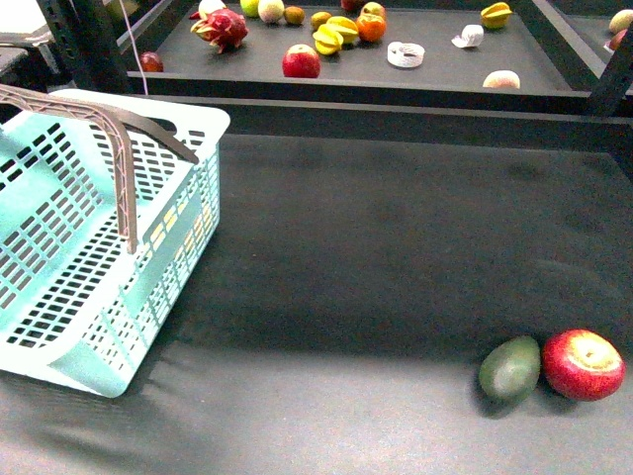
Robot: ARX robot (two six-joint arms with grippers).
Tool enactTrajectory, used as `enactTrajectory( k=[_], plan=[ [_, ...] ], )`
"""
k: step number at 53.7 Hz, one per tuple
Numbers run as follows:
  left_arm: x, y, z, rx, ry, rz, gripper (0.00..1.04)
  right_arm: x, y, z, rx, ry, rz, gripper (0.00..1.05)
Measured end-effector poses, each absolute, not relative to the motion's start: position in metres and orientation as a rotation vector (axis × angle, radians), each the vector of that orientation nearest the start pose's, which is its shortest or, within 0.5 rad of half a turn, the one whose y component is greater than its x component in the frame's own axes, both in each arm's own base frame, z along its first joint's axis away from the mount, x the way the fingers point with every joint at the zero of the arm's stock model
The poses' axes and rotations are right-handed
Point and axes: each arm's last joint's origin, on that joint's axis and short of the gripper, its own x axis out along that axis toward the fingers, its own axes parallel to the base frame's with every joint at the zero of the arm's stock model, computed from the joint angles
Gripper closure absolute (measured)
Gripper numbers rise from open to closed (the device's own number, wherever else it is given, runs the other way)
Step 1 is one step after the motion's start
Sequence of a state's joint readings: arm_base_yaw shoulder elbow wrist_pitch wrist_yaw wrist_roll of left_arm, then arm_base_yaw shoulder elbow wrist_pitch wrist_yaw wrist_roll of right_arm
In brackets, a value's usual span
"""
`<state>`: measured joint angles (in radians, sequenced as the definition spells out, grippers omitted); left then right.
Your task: Pick mango with right arm and hold basket with left
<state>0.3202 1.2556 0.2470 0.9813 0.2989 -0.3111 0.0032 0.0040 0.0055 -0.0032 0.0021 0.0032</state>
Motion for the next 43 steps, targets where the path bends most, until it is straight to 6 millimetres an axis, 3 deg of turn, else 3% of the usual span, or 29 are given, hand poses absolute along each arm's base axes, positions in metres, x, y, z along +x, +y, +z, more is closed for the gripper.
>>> enactTrajectory(
  k=[4, 13, 16, 43],
  plan=[
    [0.194, 0.047, 0.175, -0.125, 0.010, 0.009, 0.52, 0.098, 0.000, 0.165, 0.003, 0.002, 0.001, 0.08],
    [0.176, 0.030, 0.166, -0.034, 0.002, 0.001, 0.84, 0.098, 0.000, 0.165, 0.003, 0.002, 0.001, 0.08],
    [0.167, 0.024, 0.160, -0.027, 0.023, 0.009, 1.00, 0.098, 0.000, 0.165, 0.003, 0.001, 0.001, 0.08],
    [0.136, 0.000, 0.170, -0.008, -0.009, 0.001, 1.01, 0.098, 0.000, 0.165, 0.003, 0.001, 0.000, 0.08]
  ],
)
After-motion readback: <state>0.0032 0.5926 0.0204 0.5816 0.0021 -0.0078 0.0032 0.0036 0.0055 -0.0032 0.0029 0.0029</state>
